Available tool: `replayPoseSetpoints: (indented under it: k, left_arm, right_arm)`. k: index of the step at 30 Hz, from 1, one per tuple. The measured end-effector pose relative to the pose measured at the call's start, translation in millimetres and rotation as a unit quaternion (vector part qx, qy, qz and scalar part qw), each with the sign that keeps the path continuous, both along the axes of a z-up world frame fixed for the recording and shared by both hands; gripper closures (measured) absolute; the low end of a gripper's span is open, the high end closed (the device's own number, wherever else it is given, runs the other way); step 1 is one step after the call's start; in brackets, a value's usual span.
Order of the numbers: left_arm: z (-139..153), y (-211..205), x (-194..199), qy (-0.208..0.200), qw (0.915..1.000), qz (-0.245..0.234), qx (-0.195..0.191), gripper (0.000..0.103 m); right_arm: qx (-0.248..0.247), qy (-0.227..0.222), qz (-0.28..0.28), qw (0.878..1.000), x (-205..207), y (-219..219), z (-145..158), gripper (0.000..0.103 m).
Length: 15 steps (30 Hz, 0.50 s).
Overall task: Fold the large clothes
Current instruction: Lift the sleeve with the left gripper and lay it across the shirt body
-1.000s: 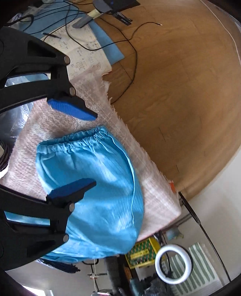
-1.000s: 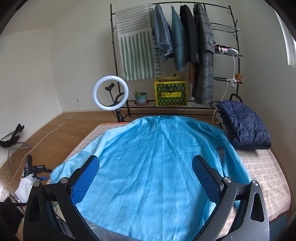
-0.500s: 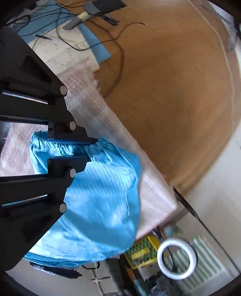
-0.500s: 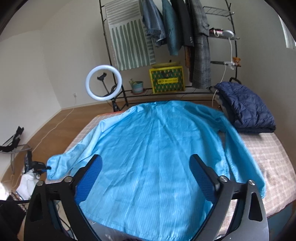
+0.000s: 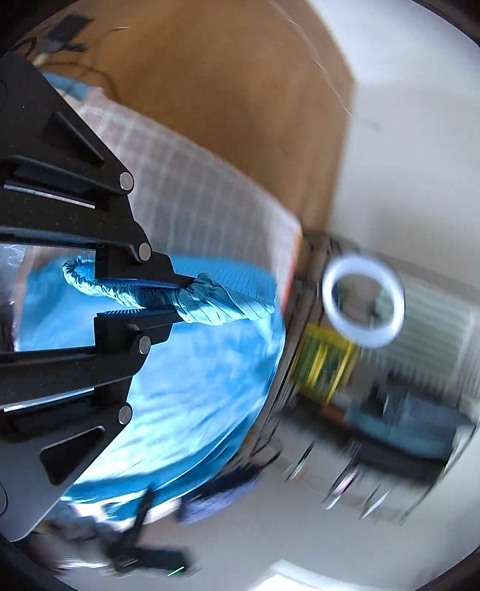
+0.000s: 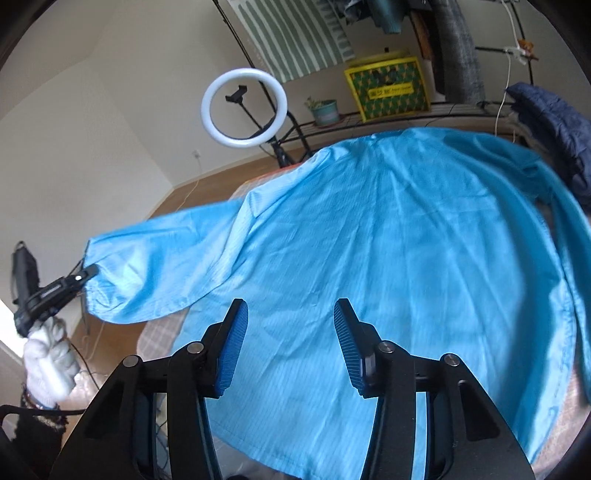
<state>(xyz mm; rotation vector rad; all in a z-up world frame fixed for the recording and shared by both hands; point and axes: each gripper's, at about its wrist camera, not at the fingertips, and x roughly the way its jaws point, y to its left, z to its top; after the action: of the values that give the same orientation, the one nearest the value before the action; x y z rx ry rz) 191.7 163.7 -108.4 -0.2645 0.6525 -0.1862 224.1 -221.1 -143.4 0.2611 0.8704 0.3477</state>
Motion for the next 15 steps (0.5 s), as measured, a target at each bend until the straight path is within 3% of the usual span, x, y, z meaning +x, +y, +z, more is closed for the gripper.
replayPoseSetpoints:
  k: [4,7,15]
  left_arm:
    - [-4.5,-59.6,-28.4,-0.01,0.9945,-0.092,0.049,0.096]
    - [-23.5,-89.8,-39.2,0.017,0.9882,-0.144,0.048,0.096]
    - [-62.3,-134.9,-52.8,0.06,0.9754,-0.195,0.084,0.096]
  right_arm:
    - [0.022,0.02,0.005,1.0,19.6,-5.7,-11.3,0.056]
    - [0.031,0.03,0.01,0.999,34.5,-7.9,-14.9,0.056]
    - [0.054,0.053,0.033,0.997,69.1,1.0,-23.1,0.055]
